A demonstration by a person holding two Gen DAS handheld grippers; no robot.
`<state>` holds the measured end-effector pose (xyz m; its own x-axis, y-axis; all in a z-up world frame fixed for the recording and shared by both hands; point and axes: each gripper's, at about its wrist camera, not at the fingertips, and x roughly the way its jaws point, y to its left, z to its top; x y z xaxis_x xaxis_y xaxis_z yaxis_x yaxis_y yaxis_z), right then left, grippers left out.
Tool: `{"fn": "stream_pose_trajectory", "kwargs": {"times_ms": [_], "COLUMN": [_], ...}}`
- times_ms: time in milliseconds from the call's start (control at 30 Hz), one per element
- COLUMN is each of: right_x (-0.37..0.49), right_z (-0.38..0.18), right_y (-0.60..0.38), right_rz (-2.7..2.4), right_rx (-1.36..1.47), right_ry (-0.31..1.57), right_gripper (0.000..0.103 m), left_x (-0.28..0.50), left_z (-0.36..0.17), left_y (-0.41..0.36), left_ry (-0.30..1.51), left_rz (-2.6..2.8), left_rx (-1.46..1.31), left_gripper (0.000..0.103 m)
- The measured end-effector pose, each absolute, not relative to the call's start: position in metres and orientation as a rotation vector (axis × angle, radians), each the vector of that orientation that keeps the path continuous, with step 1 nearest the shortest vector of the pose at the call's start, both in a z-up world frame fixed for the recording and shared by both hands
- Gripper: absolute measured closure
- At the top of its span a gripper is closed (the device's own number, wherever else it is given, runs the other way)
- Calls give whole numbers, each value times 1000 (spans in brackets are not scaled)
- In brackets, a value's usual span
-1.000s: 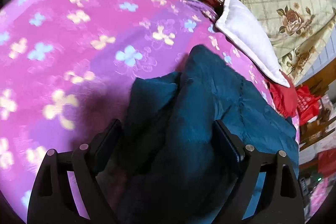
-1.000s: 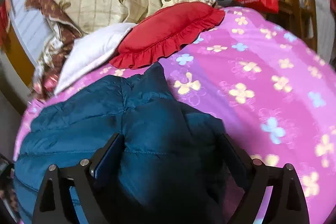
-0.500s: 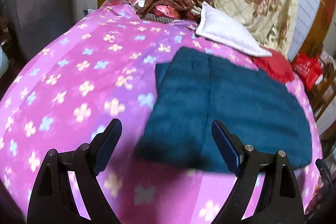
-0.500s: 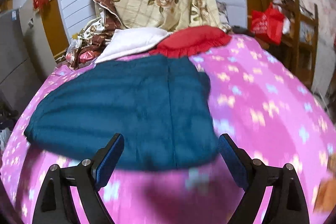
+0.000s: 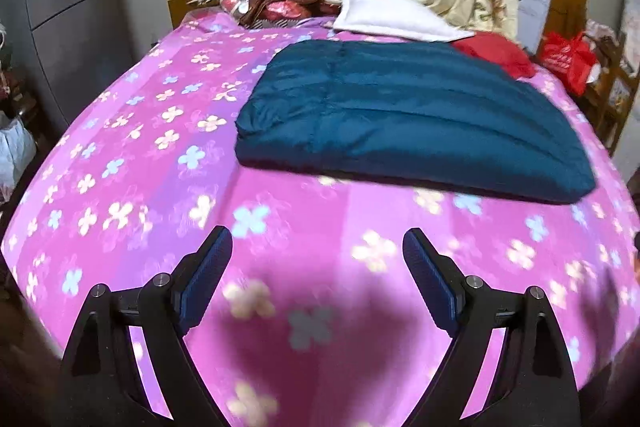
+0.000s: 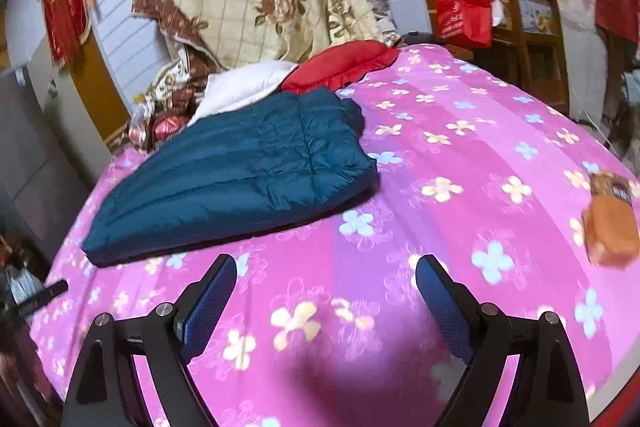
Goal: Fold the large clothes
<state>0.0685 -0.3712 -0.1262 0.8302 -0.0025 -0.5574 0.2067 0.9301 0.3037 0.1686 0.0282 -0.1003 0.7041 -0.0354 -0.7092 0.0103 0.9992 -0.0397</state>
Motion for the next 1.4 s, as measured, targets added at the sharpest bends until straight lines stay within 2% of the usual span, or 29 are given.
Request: {"fn": "stream_pose_trajectory", "kwargs": {"times_ms": [367,667,733,800,1000,1067,1200,1400], "right_x": [65,193,230,263,340,352,339,227], "right_z": [-115,-103,-107,-113,-140,-146,-133,-116], "right_y": [-330,-292,-282,-278,-283,-289,-290,-289], "right_rz": [-61,-19,-9,-10,-95,-99,-101,-34], "right_rx": [268,173,170,188,222,233,186,199], "right_ry": [568,633,668,701,801,825,820,733], "right_gripper": [13,15,21,23,23,18,18,18], "left_x": [127,133,134,135,141,144,144,134], "left_z": [-88,-105,-107,-108,-111,-112,-114,-105], "left_y": [20,30,34,36,40,40,41,41], "left_ry": [803,832,824,816,787,779,777,750], "left_rz": [-59,-33,-20,-6,21,27,25,23], "left_rx": [-86,-133,-128,-113,-71,-53,-57,-64], "left_gripper": [15,15,15,15,15,15,15,15]}}
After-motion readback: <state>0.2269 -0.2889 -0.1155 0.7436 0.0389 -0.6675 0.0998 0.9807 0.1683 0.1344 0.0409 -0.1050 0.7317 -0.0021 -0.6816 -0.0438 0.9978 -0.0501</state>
